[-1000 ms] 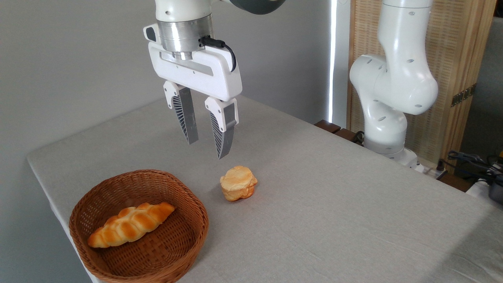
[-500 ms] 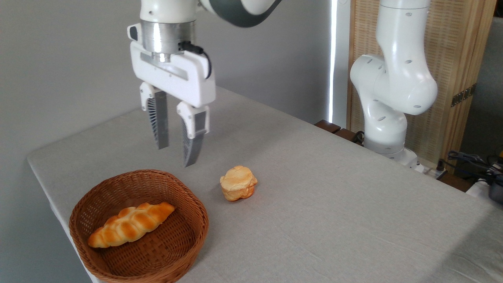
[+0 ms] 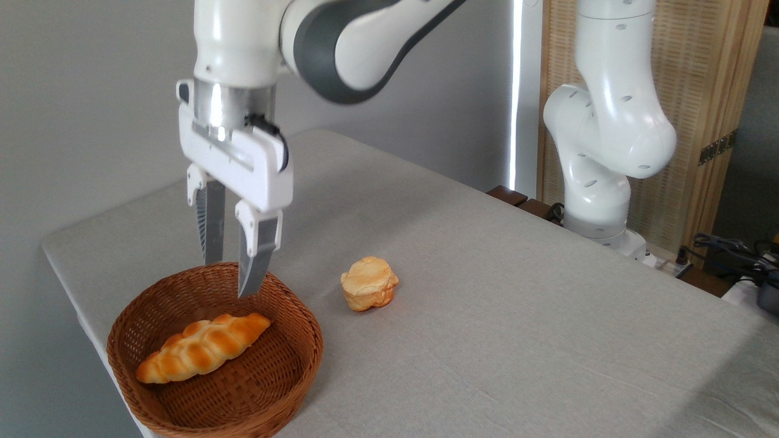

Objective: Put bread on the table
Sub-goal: 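Move the open gripper over the braided bread roll and lower into the basket, then close the gripper on the braided bread roll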

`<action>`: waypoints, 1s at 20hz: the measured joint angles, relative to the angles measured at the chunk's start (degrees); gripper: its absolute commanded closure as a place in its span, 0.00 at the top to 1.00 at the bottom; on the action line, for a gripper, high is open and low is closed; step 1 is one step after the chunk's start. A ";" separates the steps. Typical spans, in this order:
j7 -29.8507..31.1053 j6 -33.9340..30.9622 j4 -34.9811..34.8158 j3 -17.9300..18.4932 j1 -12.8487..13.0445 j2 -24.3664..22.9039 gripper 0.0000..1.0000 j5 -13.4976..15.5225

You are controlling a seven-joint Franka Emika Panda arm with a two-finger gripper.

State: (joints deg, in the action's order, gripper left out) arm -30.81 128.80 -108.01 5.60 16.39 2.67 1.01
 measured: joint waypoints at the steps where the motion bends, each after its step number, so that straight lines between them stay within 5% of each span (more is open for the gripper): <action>1: 0.00 1.52 -0.06 0.00 0.13 1.20 1.00 0.00; 9: -0.54 8.94 -0.08 -0.21 1.66 9.74 1.00 -3.31; 15: -0.54 9.18 -0.04 -0.56 2.18 10.72 1.00 -3.65; 16: -0.54 9.18 -0.04 -0.58 2.18 10.72 0.95 -3.66; 19: -0.56 9.18 -0.01 -0.58 2.18 10.72 0.41 -3.80; 20: -0.65 9.18 0.01 -0.58 2.18 10.72 0.38 -3.83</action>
State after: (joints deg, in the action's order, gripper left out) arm -31.46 137.98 -108.00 5.02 18.57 13.39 -2.82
